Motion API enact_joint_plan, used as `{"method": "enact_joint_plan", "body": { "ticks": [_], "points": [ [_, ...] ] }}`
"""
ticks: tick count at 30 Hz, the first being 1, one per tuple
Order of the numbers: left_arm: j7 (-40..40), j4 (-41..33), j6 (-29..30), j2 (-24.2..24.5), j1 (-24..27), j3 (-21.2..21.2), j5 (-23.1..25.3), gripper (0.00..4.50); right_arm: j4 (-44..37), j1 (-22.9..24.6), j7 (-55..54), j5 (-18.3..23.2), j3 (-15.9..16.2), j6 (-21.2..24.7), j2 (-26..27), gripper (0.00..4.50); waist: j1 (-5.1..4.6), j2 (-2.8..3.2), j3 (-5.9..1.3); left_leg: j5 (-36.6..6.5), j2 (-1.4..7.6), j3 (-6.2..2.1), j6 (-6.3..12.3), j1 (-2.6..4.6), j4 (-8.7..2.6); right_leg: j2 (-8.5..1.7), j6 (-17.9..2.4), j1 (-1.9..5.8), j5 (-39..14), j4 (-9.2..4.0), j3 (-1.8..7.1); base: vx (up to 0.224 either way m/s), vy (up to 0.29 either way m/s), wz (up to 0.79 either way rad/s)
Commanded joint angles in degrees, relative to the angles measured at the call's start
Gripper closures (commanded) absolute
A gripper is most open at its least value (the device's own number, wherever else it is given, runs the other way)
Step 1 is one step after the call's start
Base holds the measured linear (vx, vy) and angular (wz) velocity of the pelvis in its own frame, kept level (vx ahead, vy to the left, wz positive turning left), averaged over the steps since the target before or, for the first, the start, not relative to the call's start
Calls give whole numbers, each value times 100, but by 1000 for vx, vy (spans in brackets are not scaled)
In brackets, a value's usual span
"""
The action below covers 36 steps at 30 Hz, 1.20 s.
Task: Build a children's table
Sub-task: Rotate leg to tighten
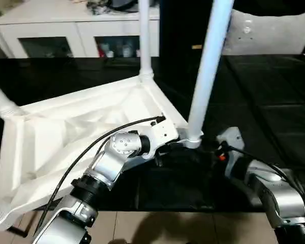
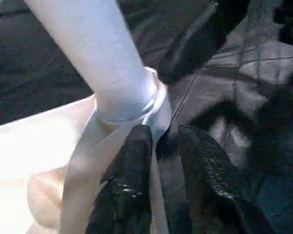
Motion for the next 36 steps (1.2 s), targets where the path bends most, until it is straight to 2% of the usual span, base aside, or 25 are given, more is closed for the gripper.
{"method": "enact_joint_plan", "body": {
  "ticks": [1,2,3,4,7,8,9,10,11,13,14,17,19,20,21,22,24,25,27,28,30,33,36],
  "points": [
    [-18,-226,151,150,95,125,-69,315,-281,22,133,108,128,116,-37,0,14,-100,-328,-989,100,17,500,-77,-373,-319,-699,380,-1801,-431,278,0,0,0],
    [-22,-382,215,246,163,166,-67,311,-390,20,152,128,195,207,-52,0,11,-119,-326,-1018,95,21,490,-69,-374,-316,-676,372,-1882,-442,275,0,0,0],
    [-27,-514,271,340,223,204,-58,299,-461,10,168,122,257,271,-70,0,8,-98,-322,-1056,94,20,463,-56,-378,-312,-646,354,-2012,-455,278,0,0,0],
    [-65,-699,340,482,320,266,-60,285,-509,-9,169,90,321,269,-63,0,13,-106,-324,-1072,116,6,417,-50,-391,-326,-644,353,-2038,-436,282,0,0,0],
    [-173,-1016,485,714,493,370,-78,285,-592,-52,140,83,375,290,-9,0,1,-84,-308,-1125,108,8,377,-46,-400,-312,-595,326,-2119,-454,284,0,0,0],
    [-352,-1383,637,1035,709,455,-77,285,-550,-145,81,66,415,198,134,0,9,-72,-326,-1098,122,-2,342,-27,-400,-322,-620,322,-2053,-428,292,0,0,0],
    [-410,-1521,720,1155,789,487,-72,285,-499,-189,44,35,444,135,186,0,-1,-68,-322,-1077,124,-7,345,-46,-410,-320,-643,325,-1997,-418,296,0,0,0],
    [-437,-1584,757,1209,825,501,-70,285,-476,-208,27,20,457,106,210,0,-8,-58,-319,-1090,130,-7,320,-30,-415,-314,-679,310,-1937,-407,299,0,0,0],
    [-535,-1797,865,1403,957,561,-68,285,-372,-279,-41,-62,519,-14,305,0,-13,-75,-313,-1096,119,-1,329,-37,-415,-302,-687,311,-1918,-415,299,0,0,0],
    [-595,-1932,935,1523,1041,600,-70,285,-308,-321,-86,-115,561,-89,365,0,-14,-48,-313,-1092,117,3,294,-28,-414,-299,-753,303,-1814,-394,305,0,0,0],
    [-655,-2140,1094,1683,1162,684,-109,285,-189,-397,-189,-209,636,-156,464,0,-6,-44,-315,-1135,130,-7,238,-16,-424,-315,-823,305,-1750,-365,315,0,0,0],
    [-761,-2548,1352,2017,1387,856,-209,285,95,-585,-424,-401,790,-252,677,0,-17,-21,-304,-1182,114,-6,202,-26,-440,-300,-839,312,-1762,-361,316,0,0,0],
    [-836,-2726,1466,2160,1485,940,-268,285,273,-699,-540,-516,863,-333,779,0,-27,-17,-307,-1232,113,-7,144,-8,-438,-310,-883,304,-1718,-345,325,0,0,0],
    [-950,-2934,1616,2304,1590,1010,-360,285,509,-848,-665,-612,922,-411,907,0,-39,-23,-291,-1251,104,0,152,-23,-444,-296,-868,312,-1750,-362,323,0,0,0],
    [-1048,-3093,1744,2430,1685,1049,-408,285,812,-1029,-816,-719,962,-533,1051,0,-33,8,-318,-1290,123,-25,83,3,-441,-335,-946,295,-1718,-314,326,0,0,0],
    [-1114,-3199,1833,2515,1750,1067,-437,285,1032,-1160,-925,-791,985,-623,1155,0,-70,0,-286,-1428,92,-9,76,-16,-457,-308,-922,300,-1888,-341,317,0,0,0],
    [-1136,-3300,1933,2595,1820,1065,-417,285,1308,-1322,-1112,-862,969,-710,1287,0,-73,13,-276,-1524,93,-5,57,26,-453,-292,-854,289,-1972,-372,330,0,0,0],
    [-1143,-3364,1983,2660,1891,1049,-379,285,1611,-1504,-1252,-902,951,-811,1428,0,-78,18,-276,-1495,101,-7,38,19,-462,-295,-883,290,-1883,-358,339,0,0,0],
    [-1143,-3364,1983,2660,1891,1049,-379,285,1611,-1504,-1252,-902,951,-811,1428,0,-78,24,-294,-1489,92,-6,18,26,-454,-285,-918,294,-1774,-341,338,0,0,0],
    [-1123,-3402,2025,2706,1938,1032,-319,285,1880,-1663,-1379,-911,911,-920,1561,0,-61,19,-300,-1434,101,-3,19,36,-448,-286,-944,284,-1607,-322,350,0,0,0],
    [-1068,-3434,2073,2816,2012,969,-164,285,2440,-1952,-1738,-866,731,-1136,1851,0,-63,7,-308,-1383,94,-8,20,19,-453,-295,-999,297,-1508,-293,350,0,0,0],
    [-1071,-3459,2110,2870,2046,939,-138,285,2648,-2038,-1911,-880,668,-1255,1930,0,-79,22,-303,-1413,95,-11,-7,24,-455,-305,-960,299,-1660,-304,355,0,0,0],
    [-1107,-3614,2293,2975,2132,905,-231,285,3156,-2228,-2508,-868,339,-1470,2041,0,-86,32,-305,-1388,92,-2,-33,38,-451,-291,-1016,288,-1550,-287,360,0,0,0]
  ]
}}
